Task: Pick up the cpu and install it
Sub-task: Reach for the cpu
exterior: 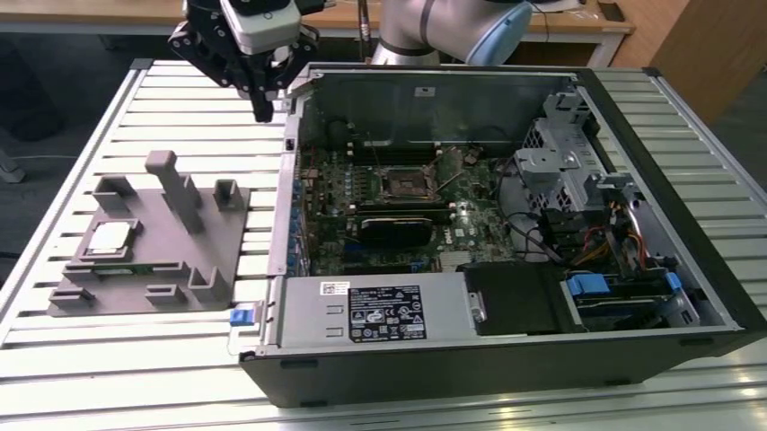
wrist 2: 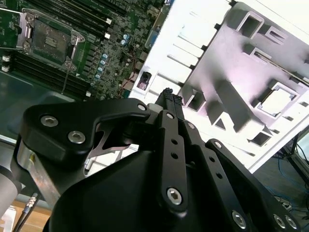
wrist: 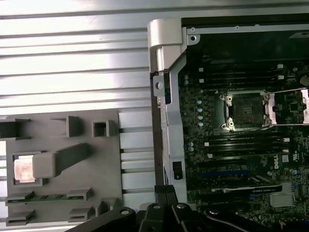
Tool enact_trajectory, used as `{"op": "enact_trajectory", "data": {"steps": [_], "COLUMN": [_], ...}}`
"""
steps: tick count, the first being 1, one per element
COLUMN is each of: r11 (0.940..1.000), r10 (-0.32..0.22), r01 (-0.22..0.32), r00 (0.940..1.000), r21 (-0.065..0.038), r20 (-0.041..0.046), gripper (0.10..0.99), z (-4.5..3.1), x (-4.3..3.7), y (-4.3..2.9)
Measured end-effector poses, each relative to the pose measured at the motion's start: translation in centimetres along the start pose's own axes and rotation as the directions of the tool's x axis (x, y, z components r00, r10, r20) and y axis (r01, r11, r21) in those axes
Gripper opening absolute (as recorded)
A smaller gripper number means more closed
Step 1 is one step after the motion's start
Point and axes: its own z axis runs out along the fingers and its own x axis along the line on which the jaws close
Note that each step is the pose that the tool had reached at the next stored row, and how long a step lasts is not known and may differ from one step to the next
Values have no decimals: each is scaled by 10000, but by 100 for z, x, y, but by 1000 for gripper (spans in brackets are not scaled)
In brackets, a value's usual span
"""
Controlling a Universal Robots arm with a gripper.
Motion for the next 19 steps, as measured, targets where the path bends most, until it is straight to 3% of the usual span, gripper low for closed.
{"op": "enact_trajectory", "data": {"steps": [19], "r11": [10000], "r10": [1], "r01": [-1], "r00": [10000], "r21": [2], "r20": [-13], "gripper": [122], "z": [7], "x": [96], "y": [-8]}}
